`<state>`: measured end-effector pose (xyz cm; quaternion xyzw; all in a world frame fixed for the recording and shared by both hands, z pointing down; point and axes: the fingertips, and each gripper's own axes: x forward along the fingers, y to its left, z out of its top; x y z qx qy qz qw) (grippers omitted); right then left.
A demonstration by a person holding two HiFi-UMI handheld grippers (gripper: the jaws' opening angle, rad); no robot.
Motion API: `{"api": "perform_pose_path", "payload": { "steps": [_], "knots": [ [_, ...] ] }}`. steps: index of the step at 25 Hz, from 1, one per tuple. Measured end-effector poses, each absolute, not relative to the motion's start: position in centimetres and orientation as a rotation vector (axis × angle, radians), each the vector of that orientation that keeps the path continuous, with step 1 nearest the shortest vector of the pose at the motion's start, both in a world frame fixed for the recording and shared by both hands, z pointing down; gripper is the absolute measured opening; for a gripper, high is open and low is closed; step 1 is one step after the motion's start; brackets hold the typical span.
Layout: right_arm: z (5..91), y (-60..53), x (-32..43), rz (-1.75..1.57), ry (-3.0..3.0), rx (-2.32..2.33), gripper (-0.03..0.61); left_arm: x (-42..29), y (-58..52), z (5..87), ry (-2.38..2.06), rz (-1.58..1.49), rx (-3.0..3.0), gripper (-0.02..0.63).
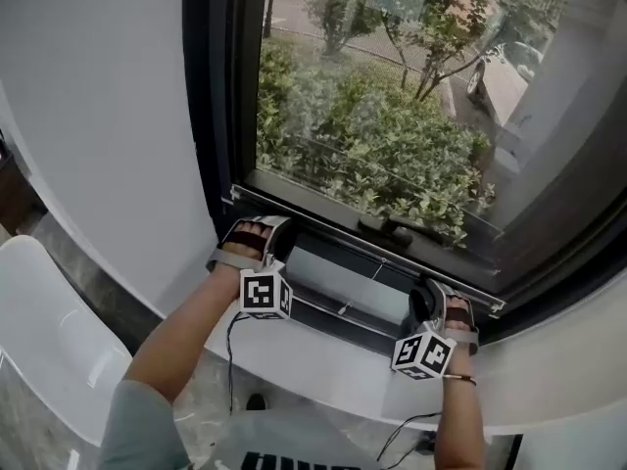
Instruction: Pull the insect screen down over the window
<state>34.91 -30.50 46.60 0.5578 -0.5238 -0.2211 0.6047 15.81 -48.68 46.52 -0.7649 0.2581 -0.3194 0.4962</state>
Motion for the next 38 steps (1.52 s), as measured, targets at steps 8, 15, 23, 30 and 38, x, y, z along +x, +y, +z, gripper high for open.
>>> {"api": "perform_pose_path", "payload": {
  "steps": [8, 15, 23, 30, 38],
  "knots": [
    [43.1, -28.6, 33.0, -0.49, -1.327, 1.532, 0.146, 14.7, -44.0, 43.7, 0.719, -0.46, -2.234, 0.132],
    [41.4, -28.0, 26.1, -0.293, -1.708, 1.937, 0.105, 11.9, -40.5, 41.9, 0.875, -0.035, -2.828, 0.039],
    [42.7, -27.3, 21.1, -0.003, -1.942, 2.235, 0.006, 7.9, -36.7, 44.2, 0.896, 0.05, -3.039, 0.013],
    [42.7, -25.8, 16.2, -0.031, -2.152, 2.095, 0.006, 3.0, -31.7, 44.8, 1.176, -0.018, -2.924, 0.013],
    [44.0, -19.3, 12.8, -0.143, -2.415, 1.844, 0.006, 0.0, -22.0, 45.8, 1.521, -0.084, -2.683, 0.013]
  ]
}}
